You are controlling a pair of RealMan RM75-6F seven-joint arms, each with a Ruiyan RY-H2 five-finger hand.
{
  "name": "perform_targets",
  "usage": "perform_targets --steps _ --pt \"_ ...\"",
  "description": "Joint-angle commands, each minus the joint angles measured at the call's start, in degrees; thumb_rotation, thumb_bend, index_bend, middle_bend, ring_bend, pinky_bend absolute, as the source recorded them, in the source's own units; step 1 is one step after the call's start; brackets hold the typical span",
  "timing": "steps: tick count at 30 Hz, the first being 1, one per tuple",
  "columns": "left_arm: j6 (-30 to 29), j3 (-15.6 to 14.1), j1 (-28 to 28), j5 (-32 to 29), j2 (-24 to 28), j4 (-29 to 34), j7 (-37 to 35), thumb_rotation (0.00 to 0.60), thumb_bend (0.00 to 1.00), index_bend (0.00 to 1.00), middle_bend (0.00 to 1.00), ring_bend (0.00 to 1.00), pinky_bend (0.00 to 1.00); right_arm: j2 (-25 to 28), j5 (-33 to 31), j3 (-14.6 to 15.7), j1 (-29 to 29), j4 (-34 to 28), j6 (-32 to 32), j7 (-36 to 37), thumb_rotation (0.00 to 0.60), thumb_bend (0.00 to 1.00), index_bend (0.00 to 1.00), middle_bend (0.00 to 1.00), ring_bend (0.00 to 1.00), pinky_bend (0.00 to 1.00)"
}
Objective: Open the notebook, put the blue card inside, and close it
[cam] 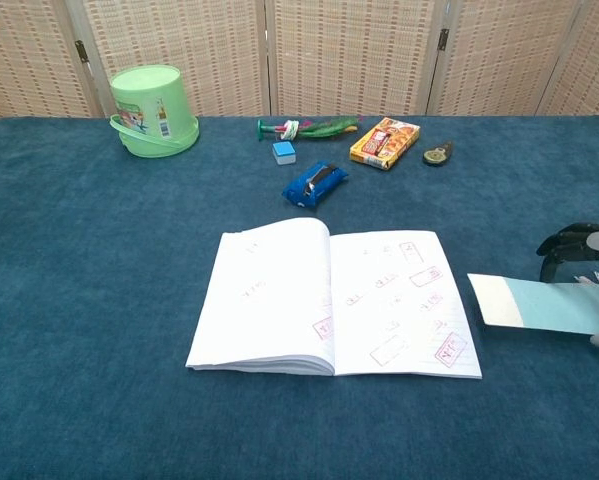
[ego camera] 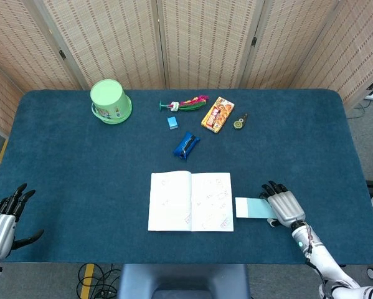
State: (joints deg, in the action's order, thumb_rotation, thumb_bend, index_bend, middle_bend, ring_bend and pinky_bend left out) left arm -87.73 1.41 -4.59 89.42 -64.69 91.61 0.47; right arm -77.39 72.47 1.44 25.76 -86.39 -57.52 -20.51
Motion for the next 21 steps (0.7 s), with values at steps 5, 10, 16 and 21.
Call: perform_targets --steps 5,10,16,21 --pt "-0.1 0.0 0.0 0.2 0.6 0.8 0.5 0.6 0.17 0.14 0.06 0.18 0.22 5.6 10.4 1.3 2.6 -2.6 -0.2 2.7 0.6 0.26 0.38 0.13 0.0 0.13" --pt "-0.3 0.0 0.0 0.3 1.0 1.9 1.1 0.6 0.17 0.14 0.06 0.18 0.22 9.0 21.6 2.9 7.3 -2.0 1.3 6.3 0.6 0.25 0.38 0.14 0.0 0.11" --pt "-0.1 -0.1 0.2 0.1 1.4 2.9 1.9 0.6 0.17 0.14 0.06 0.18 0.22 10.2 32.1 4.3 13.4 1.1 2.5 10.9 0.6 0.24 0.38 0.14 0.0 0.09" --pt "-0.2 -0.1 0.3 -0.1 1.7 3.4 2.3 0.6 0.17 0.14 0.06 0.18 0.22 9.8 38.7 4.8 17.8 5.4 0.9 15.1 0.6 0.24 0.39 0.15 0.0 0.08"
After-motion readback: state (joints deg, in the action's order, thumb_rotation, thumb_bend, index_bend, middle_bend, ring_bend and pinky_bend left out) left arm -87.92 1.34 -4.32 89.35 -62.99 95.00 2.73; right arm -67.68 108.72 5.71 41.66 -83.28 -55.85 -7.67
